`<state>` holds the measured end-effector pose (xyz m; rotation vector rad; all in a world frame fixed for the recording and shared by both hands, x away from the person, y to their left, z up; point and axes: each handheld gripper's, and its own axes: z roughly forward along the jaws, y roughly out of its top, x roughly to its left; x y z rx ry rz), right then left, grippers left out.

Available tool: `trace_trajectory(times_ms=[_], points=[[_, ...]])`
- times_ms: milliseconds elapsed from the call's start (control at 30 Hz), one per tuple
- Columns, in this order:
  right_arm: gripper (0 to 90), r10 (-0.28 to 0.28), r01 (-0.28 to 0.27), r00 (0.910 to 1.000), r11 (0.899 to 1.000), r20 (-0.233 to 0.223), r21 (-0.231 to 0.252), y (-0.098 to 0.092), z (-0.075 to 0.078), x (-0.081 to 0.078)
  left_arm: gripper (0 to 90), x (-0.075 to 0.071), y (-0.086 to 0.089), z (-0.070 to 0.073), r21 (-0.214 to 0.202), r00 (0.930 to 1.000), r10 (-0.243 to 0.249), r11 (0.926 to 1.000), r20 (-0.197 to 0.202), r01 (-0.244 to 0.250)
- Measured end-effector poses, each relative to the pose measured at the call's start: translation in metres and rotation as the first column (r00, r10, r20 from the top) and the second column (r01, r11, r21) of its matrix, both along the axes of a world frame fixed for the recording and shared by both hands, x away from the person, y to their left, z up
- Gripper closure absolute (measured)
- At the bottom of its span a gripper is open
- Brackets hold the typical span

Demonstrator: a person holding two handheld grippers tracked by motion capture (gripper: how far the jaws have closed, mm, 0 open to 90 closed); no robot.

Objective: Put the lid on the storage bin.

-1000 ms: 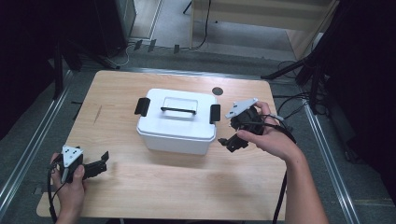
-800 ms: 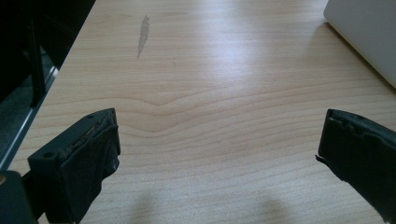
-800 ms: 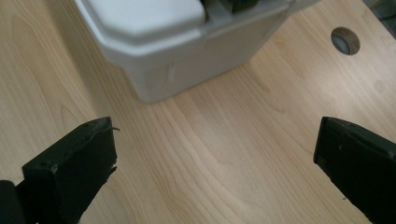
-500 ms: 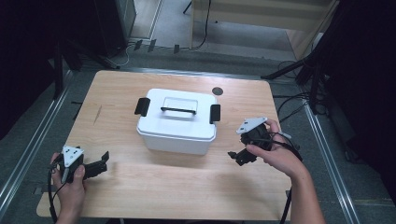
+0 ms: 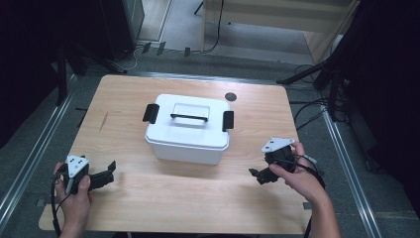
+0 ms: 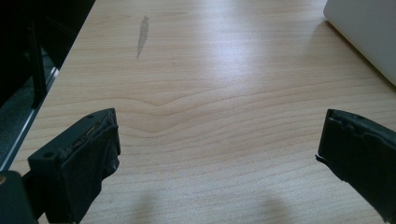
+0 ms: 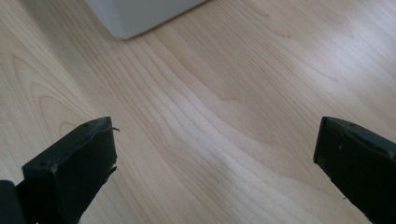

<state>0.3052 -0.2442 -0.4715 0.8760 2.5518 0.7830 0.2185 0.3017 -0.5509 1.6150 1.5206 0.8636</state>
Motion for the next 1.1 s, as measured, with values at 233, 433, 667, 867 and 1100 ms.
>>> trace_trajectory(times_ms=[233, 433, 667, 867, 1100], points=[[0.0, -0.059, 0.058, 0.9977, 0.998, 0.034, 0.034, -0.019, -0.018, -0.012, 0.0, 0.000, 0.000, 0.000, 0.002, 1.0000, 0.001, 1.0000, 0.000, -0.001], [0.0, -0.099, 0.096, 0.9945, 0.994, 0.036, 0.060, -0.032, -0.033, -0.022, 0.0, 0.000, 0.000, 0.000, 0.006, 1.0000, -0.003, 1.0000, -0.001, 0.003], [0.0, -0.140, 0.134, 0.9891, 0.984, 0.045, 0.122, -0.049, -0.046, -0.034, 0.0, 0.000, 0.000, 0.000, 0.006, 1.0000, -0.002, 1.0000, 0.000, 0.002], [0.0, -0.157, 0.144, 0.9847, 0.977, 0.075, 0.154, -0.062, -0.051, -0.046, 0.0, 0.000, 0.000, 0.000, 0.009, 1.0000, -0.003, 1.0000, -0.001, 0.003], [0.0, -0.217, 0.182, 0.9677, 0.954, 0.129, 0.236, -0.082, -0.057, -0.060, 0.0, 0.000, 0.000, 0.000, 0.010, 1.0000, -0.002, 1.0000, -0.001, 0.002]])
